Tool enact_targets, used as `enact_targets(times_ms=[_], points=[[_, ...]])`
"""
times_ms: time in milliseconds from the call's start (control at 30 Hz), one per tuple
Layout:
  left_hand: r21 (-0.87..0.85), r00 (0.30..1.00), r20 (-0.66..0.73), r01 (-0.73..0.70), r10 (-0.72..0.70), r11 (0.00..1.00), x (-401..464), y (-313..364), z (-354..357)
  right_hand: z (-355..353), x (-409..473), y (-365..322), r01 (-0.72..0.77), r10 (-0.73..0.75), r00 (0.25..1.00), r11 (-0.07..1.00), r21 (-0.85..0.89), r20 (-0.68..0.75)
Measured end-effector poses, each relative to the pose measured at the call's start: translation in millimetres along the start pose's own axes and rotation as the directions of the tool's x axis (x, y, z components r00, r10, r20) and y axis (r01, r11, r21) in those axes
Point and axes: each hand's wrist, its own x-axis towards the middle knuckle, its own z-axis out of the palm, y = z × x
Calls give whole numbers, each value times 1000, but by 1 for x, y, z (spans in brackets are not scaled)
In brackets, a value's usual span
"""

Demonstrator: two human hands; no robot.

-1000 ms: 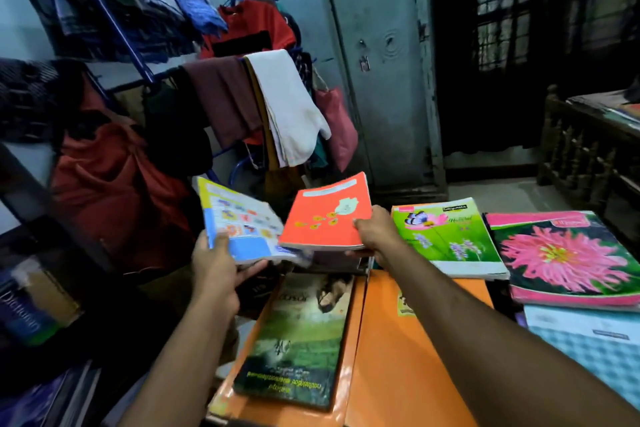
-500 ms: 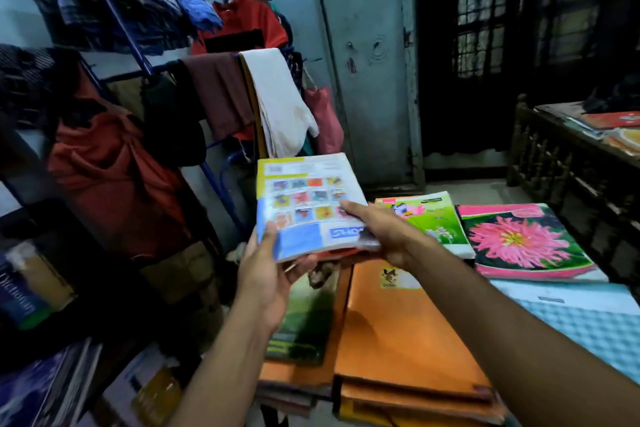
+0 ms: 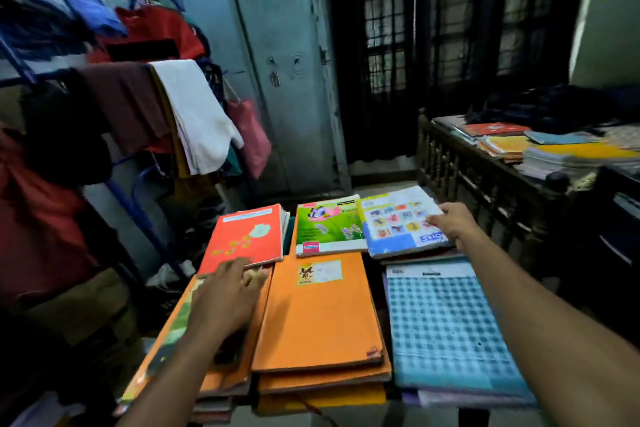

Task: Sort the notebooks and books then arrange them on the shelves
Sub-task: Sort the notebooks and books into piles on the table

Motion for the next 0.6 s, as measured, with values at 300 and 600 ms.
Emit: enact_targets(times_ms=[300, 600], points=[[180, 979, 191, 35, -70, 983, 44, 0, 2, -12, 34, 20, -40, 11, 992, 973, -228, -128], [218, 950, 293, 42, -106, 975, 61, -2, 13, 14, 7, 13, -39, -112, 987, 510, -860, -112]])
